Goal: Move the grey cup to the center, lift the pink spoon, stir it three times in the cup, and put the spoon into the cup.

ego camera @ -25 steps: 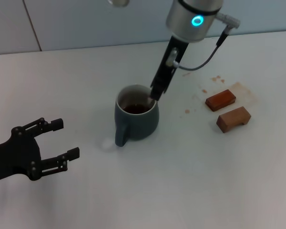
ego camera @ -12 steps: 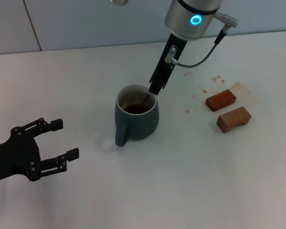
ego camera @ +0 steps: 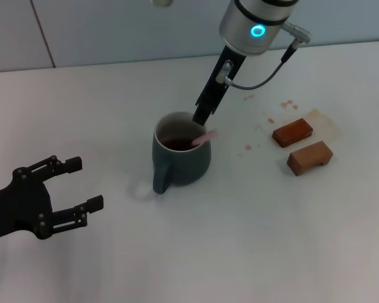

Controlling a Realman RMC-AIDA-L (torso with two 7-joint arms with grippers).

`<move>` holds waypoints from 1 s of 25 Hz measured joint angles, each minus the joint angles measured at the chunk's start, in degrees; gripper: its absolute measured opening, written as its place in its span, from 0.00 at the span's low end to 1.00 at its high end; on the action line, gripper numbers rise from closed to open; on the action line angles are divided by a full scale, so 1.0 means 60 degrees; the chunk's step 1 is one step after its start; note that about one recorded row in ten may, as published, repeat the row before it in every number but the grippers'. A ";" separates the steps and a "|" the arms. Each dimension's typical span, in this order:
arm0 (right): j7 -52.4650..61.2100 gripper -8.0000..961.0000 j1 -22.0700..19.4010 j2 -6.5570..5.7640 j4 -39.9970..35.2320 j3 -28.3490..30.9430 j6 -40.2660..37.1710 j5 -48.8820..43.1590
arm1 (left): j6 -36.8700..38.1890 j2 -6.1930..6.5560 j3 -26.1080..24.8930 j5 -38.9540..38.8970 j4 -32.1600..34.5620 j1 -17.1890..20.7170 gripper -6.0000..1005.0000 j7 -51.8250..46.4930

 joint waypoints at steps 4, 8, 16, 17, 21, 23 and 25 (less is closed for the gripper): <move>-0.0153 0.34 -0.0661 0.0029 -0.0849 -0.0053 0.0239 0.0567 | 0.0012 0.0013 -0.0001 0.0001 0.0000 -0.0027 0.84 -0.0035; -0.0995 0.46 -0.2663 0.0017 -0.3175 -0.0049 0.0699 0.2495 | 0.0012 0.0019 -0.0001 -0.0024 0.0000 -0.0050 0.84 -0.0077; -0.4926 0.62 -0.6495 -0.0154 -0.4149 0.0748 0.2233 0.8219 | 0.0005 0.0029 -0.0057 -0.0047 0.0000 -0.0162 0.84 -0.0298; -0.5905 0.63 -0.6787 -0.0231 -0.3525 0.1269 0.1663 0.8917 | -0.0003 0.0029 -0.0066 -0.0049 0.0007 -0.0199 0.84 -0.0405; -0.7438 0.75 -0.7097 -0.0327 -0.2511 0.2048 0.0781 0.9365 | -0.0015 0.0034 -0.0062 -0.0050 0.0016 -0.0291 0.84 -0.0544; -0.8536 0.81 -0.7341 -0.0386 -0.1896 0.2369 0.0438 0.9325 | -0.0031 0.0039 -0.0036 -0.0052 0.0031 -0.0392 0.84 -0.0670; -0.9302 0.82 -0.7507 -0.0540 -0.1327 0.2435 0.0177 0.9163 | -0.0035 0.0055 -0.0016 -0.0028 0.0061 -0.0506 0.84 -0.0841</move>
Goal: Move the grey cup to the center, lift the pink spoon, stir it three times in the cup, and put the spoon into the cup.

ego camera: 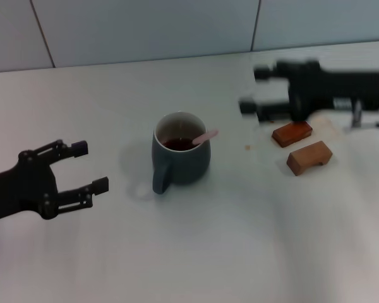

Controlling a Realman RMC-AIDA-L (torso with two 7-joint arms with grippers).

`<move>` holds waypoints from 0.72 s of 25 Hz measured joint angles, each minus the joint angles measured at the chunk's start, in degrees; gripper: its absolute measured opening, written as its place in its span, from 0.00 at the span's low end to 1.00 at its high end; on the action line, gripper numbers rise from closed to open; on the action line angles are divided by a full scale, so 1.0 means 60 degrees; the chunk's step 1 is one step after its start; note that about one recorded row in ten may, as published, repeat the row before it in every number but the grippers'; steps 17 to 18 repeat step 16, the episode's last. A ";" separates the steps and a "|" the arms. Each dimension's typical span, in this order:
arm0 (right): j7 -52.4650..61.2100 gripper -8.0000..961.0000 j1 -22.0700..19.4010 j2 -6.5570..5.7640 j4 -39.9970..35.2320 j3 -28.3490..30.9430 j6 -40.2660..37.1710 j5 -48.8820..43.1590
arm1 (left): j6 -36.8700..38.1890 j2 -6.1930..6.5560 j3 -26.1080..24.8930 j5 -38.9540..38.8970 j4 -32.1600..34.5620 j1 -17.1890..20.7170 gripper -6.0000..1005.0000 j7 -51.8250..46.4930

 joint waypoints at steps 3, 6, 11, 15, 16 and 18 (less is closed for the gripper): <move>-0.0709 0.84 -0.0064 -0.0344 0.0972 0.0048 -0.0280 -0.0235 | 0.0013 0.0161 0.0137 0.0088 0.0026 -0.0223 0.84 -0.0386; -0.0997 0.85 0.0045 -0.0750 0.1863 0.0027 -0.0550 -0.0257 | 0.0017 0.0395 0.0426 0.0136 -0.0005 -0.0500 0.84 -0.0904; -0.1157 0.85 0.0108 -0.1039 0.2226 0.0013 -0.0747 -0.0571 | -0.0032 0.0638 0.0839 0.0163 0.0078 -0.0829 0.84 -0.1457; -0.1155 0.85 0.0222 -0.1079 0.2344 0.0020 -0.0756 -0.1028 | -0.0044 0.0738 0.0950 0.0180 0.0110 -0.0916 0.84 -0.1655; -0.1155 0.85 0.0236 -0.1079 0.2365 0.0030 -0.0757 -0.1082 | -0.0044 0.0740 0.0977 0.0184 0.0120 -0.0925 0.84 -0.1690; -0.1155 0.85 0.0236 -0.1079 0.2365 0.0030 -0.0757 -0.1082 | -0.0044 0.0740 0.0977 0.0184 0.0120 -0.0925 0.84 -0.1690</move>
